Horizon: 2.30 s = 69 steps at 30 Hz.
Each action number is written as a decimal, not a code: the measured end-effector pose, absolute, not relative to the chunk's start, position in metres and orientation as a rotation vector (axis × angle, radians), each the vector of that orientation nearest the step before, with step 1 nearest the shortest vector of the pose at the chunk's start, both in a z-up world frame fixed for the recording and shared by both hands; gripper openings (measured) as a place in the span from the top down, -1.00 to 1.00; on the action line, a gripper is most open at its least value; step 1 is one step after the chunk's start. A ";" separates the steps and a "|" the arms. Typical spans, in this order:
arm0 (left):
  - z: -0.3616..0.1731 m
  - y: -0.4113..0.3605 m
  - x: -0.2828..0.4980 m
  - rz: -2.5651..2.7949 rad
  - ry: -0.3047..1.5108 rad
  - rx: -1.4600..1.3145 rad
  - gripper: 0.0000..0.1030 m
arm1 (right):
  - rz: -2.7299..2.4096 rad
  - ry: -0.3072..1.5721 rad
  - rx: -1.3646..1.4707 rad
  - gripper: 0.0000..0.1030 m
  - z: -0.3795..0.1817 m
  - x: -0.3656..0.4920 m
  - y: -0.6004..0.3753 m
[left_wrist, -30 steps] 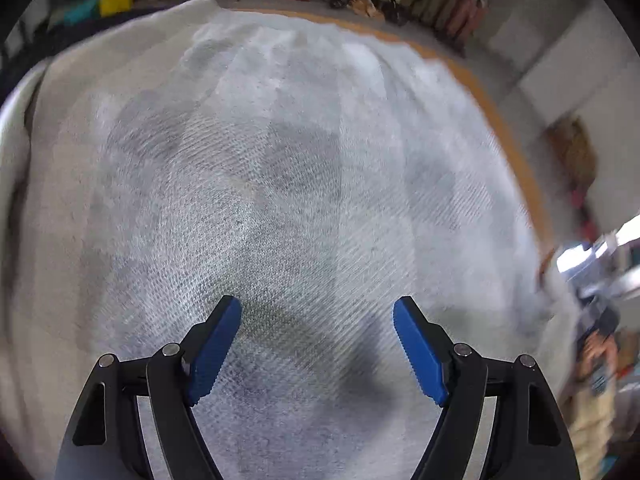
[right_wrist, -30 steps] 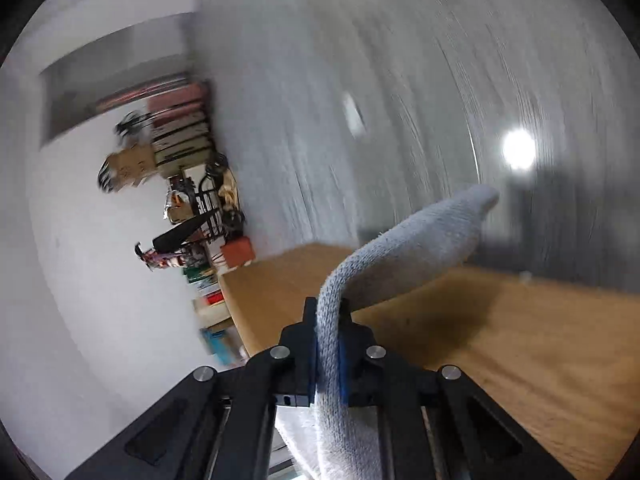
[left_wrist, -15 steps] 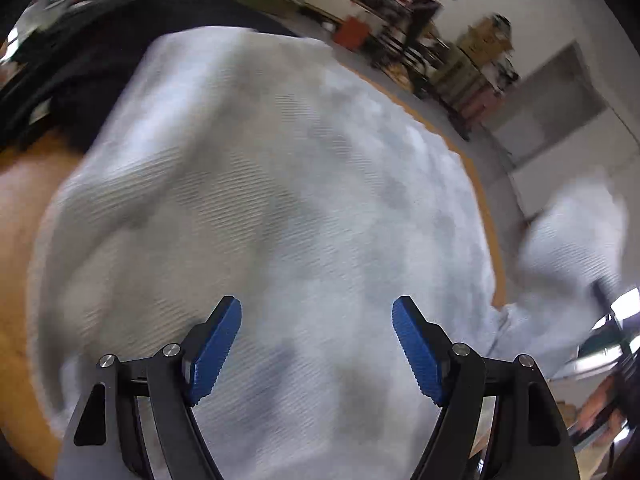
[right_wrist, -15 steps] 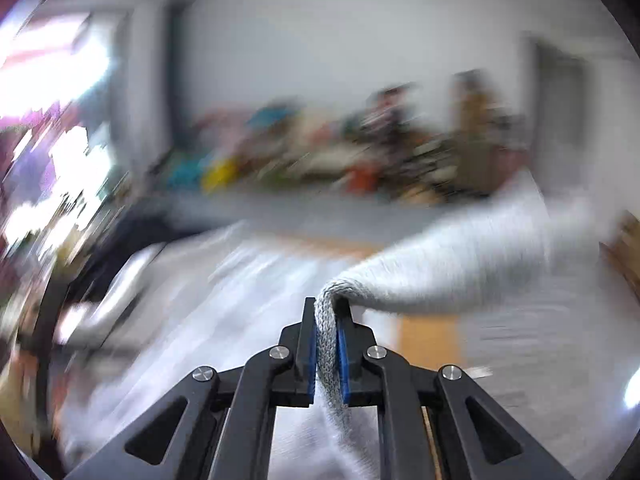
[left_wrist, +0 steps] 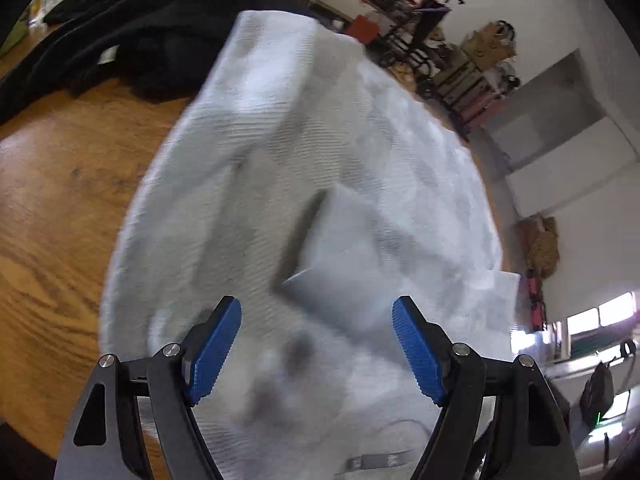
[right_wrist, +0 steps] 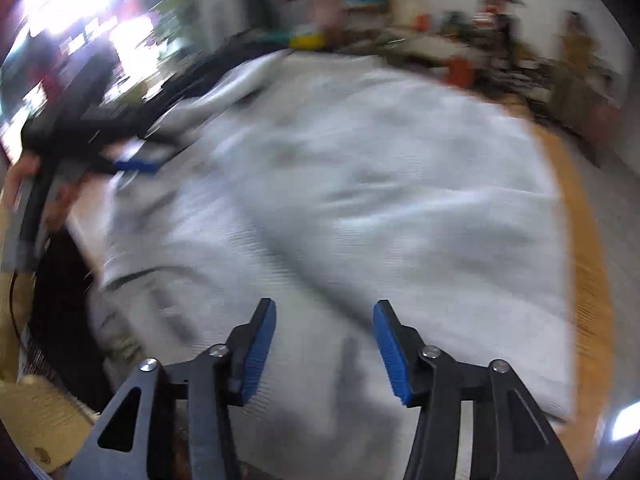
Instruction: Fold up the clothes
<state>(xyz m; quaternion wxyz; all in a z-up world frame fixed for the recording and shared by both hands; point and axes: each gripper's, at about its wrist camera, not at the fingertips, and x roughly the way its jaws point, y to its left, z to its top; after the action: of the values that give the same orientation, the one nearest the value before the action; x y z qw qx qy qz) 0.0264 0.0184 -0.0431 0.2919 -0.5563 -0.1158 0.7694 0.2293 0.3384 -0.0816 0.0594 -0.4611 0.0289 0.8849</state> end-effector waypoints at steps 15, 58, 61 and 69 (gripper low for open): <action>-0.068 0.069 0.040 2.129 -0.191 -1.538 -0.51 | 2.283 0.716 -1.272 0.06 -0.120 0.275 0.502; -0.059 0.070 -0.075 2.274 -0.248 -1.295 0.85 | 2.413 0.587 -1.322 -0.28 -0.089 0.212 0.389; -0.048 0.083 -0.047 2.265 -0.140 -1.140 0.85 | 2.423 0.563 -1.345 -0.29 -0.083 0.199 0.388; -0.098 0.078 -0.056 2.083 -0.516 -1.315 0.85 | 2.406 0.295 -1.299 -0.27 -0.028 0.083 0.355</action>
<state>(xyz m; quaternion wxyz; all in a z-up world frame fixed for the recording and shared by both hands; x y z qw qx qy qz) -0.0562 0.0783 -0.0977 0.3076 -0.4971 -0.1953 0.7875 0.0834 0.3554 -0.0279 0.1947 -0.4632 0.1052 0.8582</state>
